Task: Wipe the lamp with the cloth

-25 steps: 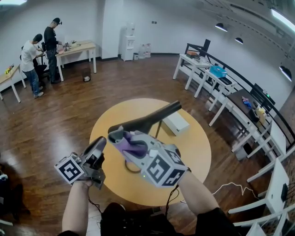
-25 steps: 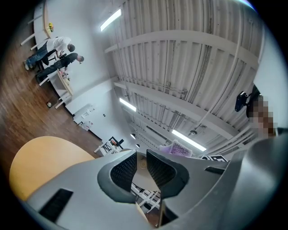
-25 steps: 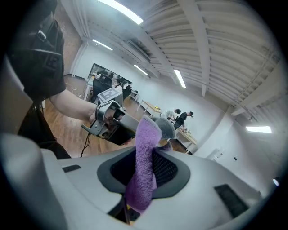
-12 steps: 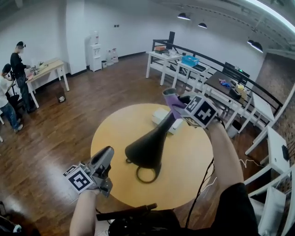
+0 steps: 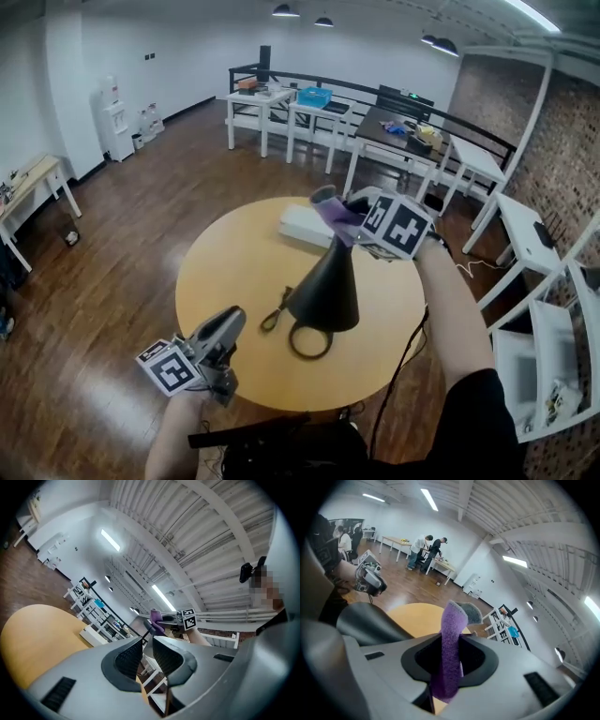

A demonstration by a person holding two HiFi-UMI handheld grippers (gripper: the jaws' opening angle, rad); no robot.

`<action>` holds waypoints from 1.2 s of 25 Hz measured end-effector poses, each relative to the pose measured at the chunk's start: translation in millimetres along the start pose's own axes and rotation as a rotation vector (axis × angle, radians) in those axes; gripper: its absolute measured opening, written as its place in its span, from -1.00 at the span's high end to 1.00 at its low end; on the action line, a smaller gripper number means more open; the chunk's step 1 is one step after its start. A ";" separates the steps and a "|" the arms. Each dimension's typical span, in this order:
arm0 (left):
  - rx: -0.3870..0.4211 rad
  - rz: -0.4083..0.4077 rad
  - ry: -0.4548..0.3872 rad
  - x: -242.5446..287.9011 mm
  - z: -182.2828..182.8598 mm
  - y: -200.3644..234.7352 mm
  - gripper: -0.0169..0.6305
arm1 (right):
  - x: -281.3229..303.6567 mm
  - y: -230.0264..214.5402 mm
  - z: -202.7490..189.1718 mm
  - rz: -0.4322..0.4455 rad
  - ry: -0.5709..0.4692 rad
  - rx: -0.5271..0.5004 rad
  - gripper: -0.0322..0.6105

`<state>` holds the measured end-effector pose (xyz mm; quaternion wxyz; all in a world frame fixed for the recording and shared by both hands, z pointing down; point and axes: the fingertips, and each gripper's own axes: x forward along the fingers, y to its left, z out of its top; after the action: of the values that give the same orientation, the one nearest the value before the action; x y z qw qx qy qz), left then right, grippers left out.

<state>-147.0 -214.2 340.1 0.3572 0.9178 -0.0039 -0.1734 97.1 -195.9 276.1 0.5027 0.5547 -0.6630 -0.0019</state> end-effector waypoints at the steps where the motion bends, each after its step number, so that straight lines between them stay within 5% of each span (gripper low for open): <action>1: -0.013 -0.007 0.003 -0.2 1.0 2.1 0.78 | -2.4 7.1 1.4 0.008 0.001 -0.013 0.62; 10: -0.051 -0.034 0.031 12.4 -11.9 5.6 0.79 | -34.6 97.0 23.1 0.241 -0.025 -0.170 0.62; 16: -0.028 -0.042 0.022 35.2 -20.0 -4.7 0.79 | -53.0 147.5 35.1 0.354 -0.189 -0.175 0.62; 26: 0.085 -0.059 -0.032 48.7 -10.8 -18.3 0.77 | -75.3 169.8 38.3 0.466 -0.413 -0.170 0.62; 30: 0.075 -0.078 -0.055 49.3 -1.2 -12.7 0.73 | -78.2 129.8 38.1 0.357 -0.455 -0.103 0.62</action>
<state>-101.8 -210.4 317.0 0.3152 0.9249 0.0158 -0.2121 -33.1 -109.5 278.0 0.3610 0.3885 -0.8448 -0.0715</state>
